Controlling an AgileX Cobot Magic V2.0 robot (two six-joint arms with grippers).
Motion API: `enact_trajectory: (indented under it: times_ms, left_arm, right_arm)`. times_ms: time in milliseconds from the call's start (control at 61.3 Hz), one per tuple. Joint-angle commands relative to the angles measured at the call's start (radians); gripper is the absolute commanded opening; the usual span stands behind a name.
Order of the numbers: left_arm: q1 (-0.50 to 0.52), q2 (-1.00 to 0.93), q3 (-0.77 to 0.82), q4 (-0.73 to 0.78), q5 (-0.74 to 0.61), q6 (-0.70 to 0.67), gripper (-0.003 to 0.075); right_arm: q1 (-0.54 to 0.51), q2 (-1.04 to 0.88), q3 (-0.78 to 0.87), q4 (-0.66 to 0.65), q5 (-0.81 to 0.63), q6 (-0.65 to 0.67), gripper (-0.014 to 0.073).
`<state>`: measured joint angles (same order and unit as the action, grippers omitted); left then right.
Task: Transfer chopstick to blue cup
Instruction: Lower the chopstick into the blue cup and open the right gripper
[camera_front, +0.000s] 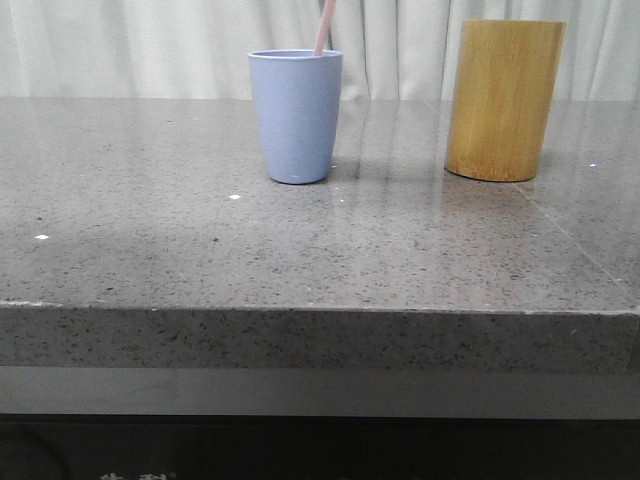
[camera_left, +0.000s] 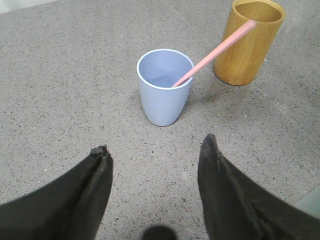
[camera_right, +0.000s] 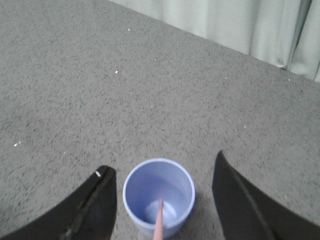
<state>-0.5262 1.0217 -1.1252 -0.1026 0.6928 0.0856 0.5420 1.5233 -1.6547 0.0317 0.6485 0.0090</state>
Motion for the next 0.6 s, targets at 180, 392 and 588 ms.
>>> enact_trajectory:
  times_ms: [180,392,588]
  left_arm:
    - [-0.008,-0.028,-0.024,0.019,-0.021,-0.008,0.0389]
    - [-0.008,-0.091,-0.024,0.038,0.048,-0.028,0.0389]
    - [-0.008,-0.152,0.01,0.042,0.057,-0.034,0.0389]
  right_arm:
    - [-0.091,-0.191,-0.012,-0.011,0.23,-0.009,0.0447]
    - [-0.235,-0.381,0.217,-0.011,0.237,-0.009,0.0447]
    - [-0.279,-0.587,0.466,-0.012,0.175,-0.009,0.0447]
